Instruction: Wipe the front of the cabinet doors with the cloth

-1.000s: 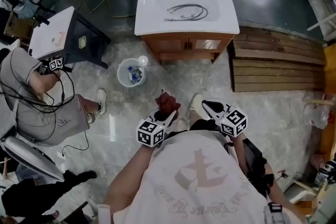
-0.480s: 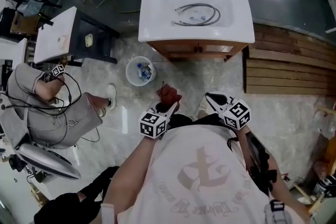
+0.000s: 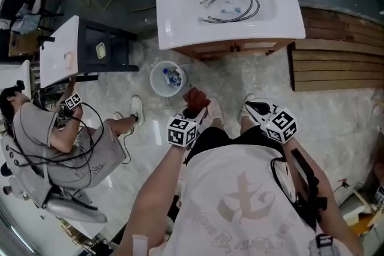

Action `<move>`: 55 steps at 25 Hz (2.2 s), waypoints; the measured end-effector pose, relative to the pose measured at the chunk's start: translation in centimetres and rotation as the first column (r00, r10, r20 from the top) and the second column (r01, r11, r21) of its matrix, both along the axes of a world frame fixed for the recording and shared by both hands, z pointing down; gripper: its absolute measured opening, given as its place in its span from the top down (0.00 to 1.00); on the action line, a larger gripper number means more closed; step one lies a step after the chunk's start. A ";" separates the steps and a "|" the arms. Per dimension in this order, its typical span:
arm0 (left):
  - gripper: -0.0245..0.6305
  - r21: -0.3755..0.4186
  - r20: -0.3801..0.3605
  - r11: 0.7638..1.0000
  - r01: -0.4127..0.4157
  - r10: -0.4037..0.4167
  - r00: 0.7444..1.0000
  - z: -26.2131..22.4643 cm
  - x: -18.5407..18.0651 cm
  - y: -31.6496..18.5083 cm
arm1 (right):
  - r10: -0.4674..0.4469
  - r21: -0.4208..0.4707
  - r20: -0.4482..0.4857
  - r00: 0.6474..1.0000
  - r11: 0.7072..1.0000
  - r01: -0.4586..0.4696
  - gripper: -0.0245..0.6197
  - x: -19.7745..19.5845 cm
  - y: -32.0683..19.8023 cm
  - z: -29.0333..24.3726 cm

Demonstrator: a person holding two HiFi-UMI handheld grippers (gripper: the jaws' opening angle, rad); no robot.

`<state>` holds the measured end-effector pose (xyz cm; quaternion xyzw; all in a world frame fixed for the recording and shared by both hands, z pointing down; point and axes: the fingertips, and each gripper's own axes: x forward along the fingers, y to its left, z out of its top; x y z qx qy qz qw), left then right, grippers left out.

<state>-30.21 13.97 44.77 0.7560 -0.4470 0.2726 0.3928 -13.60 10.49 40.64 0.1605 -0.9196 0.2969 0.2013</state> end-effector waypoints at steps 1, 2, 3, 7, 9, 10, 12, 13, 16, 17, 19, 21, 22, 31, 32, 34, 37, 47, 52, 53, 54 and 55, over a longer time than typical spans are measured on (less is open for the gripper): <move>0.78 -0.009 0.000 1.000 -0.007 0.007 1.000 0.5 -0.6 -0.2 | 0.015 -0.001 -0.001 1.000 1.000 -0.015 0.94 -0.3 -0.2 0.2; 0.78 -0.017 0.004 1.000 -0.015 0.015 1.000 1.2 -1.3 -0.6 | 0.030 -0.001 -0.001 1.000 1.000 -0.030 0.94 -0.6 -0.5 0.5; 0.78 -0.024 0.011 0.999 -0.025 0.025 1.000 1.9 -2.0 -1.0 | 0.046 -0.002 0.000 0.999 0.999 -0.046 0.94 -0.9 -0.7 0.9; 0.78 -0.048 0.032 0.997 -0.068 0.069 0.997 4.2 -4.2 -2.3 | 0.095 -0.034 -0.006 0.995 0.995 -0.095 0.94 -2.2 0.1 2.8; 0.78 -0.051 0.037 0.995 -0.087 0.089 0.995 4.7 -5.0 -3.1 | 0.116 -0.052 -0.007 0.993 0.992 -0.116 0.94 -3.0 0.7 3.6; 0.78 -0.050 0.039 0.994 -0.095 0.097 0.995 5.0 -5.4 -3.6 | 0.128 -0.060 -0.007 0.992 0.990 -0.128 0.94 -3.3 0.9 4.0; 0.78 -0.046 0.044 0.994 -0.100 0.102 0.994 5.5 -6.0 -4.9 | 0.154 -0.073 -0.007 0.988 0.985 -0.154 0.94 -3.7 1.1 4.7; 0.78 -0.042 0.047 0.995 -0.095 0.097 0.994 5.7 -6.3 -5.6 | 0.167 -0.077 -0.007 0.986 0.983 -0.167 0.94 -3.8 1.1 5.0; 0.78 -0.019 0.041 0.999 -0.046 0.047 0.998 6.5 -7.2 -8.4 | 0.203 -0.077 -0.006 0.979 0.976 -0.203 0.94 -3.7 0.6 5.7; 0.78 -0.010 0.034 1.000 -0.021 0.022 0.999 6.6 -7.6 -9.4 | 0.213 -0.073 -0.008 0.977 0.974 -0.213 0.94 -3.6 0.5 5.9; 0.78 0.009 0.032 1.000 0.024 -0.024 0.999 6.7 -8.6 -11.3 | 0.234 -0.069 -0.013 0.972 0.970 -0.234 0.94 -3.6 0.5 6.2; 0.78 0.027 0.046 0.998 0.059 -0.060 0.997 6.6 -9.8 -13.0 | 0.254 -0.070 -0.018 0.967 0.964 -0.255 0.94 -3.6 1.0 6.4; 0.78 0.038 0.058 0.997 0.073 -0.075 0.995 6.5 -10.4 -13.9 | 0.262 -0.072 -0.021 0.965 0.962 -0.263 0.94 -3.6 1.2 6.6; 0.78 0.042 0.165 0.991 0.129 -0.134 0.977 6.9 -13.4 -19.3 | 0.315 -0.119 -0.010 0.949 0.942 -0.313 0.94 -4.0 3.2 8.2; 0.78 0.041 0.165 0.990 0.134 -0.139 0.976 7.0 -13.2 -19.6 | 0.316 -0.125 -0.008 0.949 0.941 -0.315 0.94 -3.9 3.3 8.4; 0.78 0.039 0.170 0.989 0.144 -0.148 0.974 7.2 -12.6 -19.9 | 0.319 -0.134 -0.007 0.948 0.939 -0.317 0.94 -3.5 3.6 8.7; 0.78 0.033 0.193 0.987 0.157 -0.160 0.968 7.4 -12.2 -20.4 | 0.328 -0.140 -0.005 0.945 0.935 -0.326 0.94 -2.5 3.6 8.7; 0.78 0.008 0.151 0.990 0.139 -0.138 0.979 8.4 -9.7 -21.6 | 0.367 -0.147 0.006 0.930 0.920 -0.363 0.94 0.5 2.4 9.1; 0.78 -0.007 0.108 0.999 0.043 -0.042 0.993 9.1 -4.7 -22.4 | 0.373 -0.149 0.008 0.928 0.918 -0.368 0.94 1.8 2.0 9.5; 0.78 -0.008 0.097 1.000 0.024 -0.023 0.995 9.2 -3.5 -22.6 | 0.376 -0.150 0.008 0.927 0.917 -0.371 0.94 2.0 1.8 9.6; 0.78 -0.008 0.086 1.000 0.002 -0.001 0.996 9.3 -2.2 -22.8 | 0.379 -0.150 0.009 0.925 0.915 -0.373 0.94 2.2 1.6 9.7; 0.78 -0.007 0.074 1.000 -0.020 0.020 0.997 9.3 -1.0 -22.9 | 0.382 -0.151 0.011 0.924 0.914 -0.376 0.94 2.4 1.5 9.7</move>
